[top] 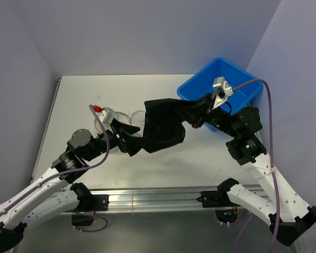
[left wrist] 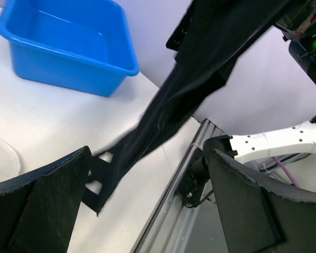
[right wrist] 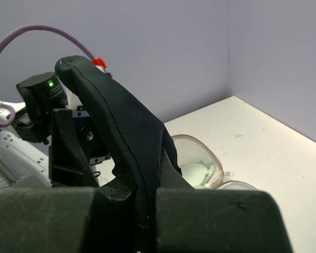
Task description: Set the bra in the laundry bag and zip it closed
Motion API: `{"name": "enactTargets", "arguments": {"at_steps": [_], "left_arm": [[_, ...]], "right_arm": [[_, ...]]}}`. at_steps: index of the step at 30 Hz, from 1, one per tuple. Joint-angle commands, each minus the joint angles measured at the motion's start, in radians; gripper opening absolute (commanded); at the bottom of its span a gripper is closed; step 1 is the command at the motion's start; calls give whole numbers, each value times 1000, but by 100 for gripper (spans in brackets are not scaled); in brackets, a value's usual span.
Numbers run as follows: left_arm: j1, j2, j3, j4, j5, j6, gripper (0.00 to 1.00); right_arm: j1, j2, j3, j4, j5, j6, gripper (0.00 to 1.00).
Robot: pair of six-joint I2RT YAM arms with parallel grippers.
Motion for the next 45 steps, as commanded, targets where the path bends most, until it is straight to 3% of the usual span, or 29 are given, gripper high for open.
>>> {"name": "enactTargets", "arguments": {"at_steps": [1,10,13,14,17,18,21,29,32,33,35,36,39,45], "left_arm": [[1,-12,53,-49,-72,51,99],[-5,59,42,98,127,15,99],[-9,88,50,118,149,7,93],[-9,99,54,123,153,5,89],[-9,116,61,145,152,-16,48],[-11,117,64,152,146,-24,28],[-9,128,67,161,129,-53,0],[6,162,113,120,80,-113,0],[38,177,140,92,89,-131,0],[50,182,146,92,100,-140,0],[89,200,166,92,124,-170,0],[101,206,174,90,147,-177,0],[135,220,194,83,172,-194,0],[146,209,220,21,150,-176,0]], "right_arm": [[-2,2,45,75,-54,41,0],[-2,31,36,124,-74,81,0],[-2,31,28,132,-73,84,0],[-2,33,26,133,-74,84,0],[-2,22,19,135,-64,77,0],[-2,19,13,133,-61,74,0],[-2,1,11,118,-60,49,0],[0,-120,13,35,-134,-27,1],[0,-188,-48,35,-218,-2,13],[1,-202,-65,40,-240,11,26],[1,-245,-116,32,-277,37,42],[4,-260,-136,17,-274,44,56],[6,-326,-204,-55,-240,45,78],[4,-371,-245,-155,-101,0,91]]}}
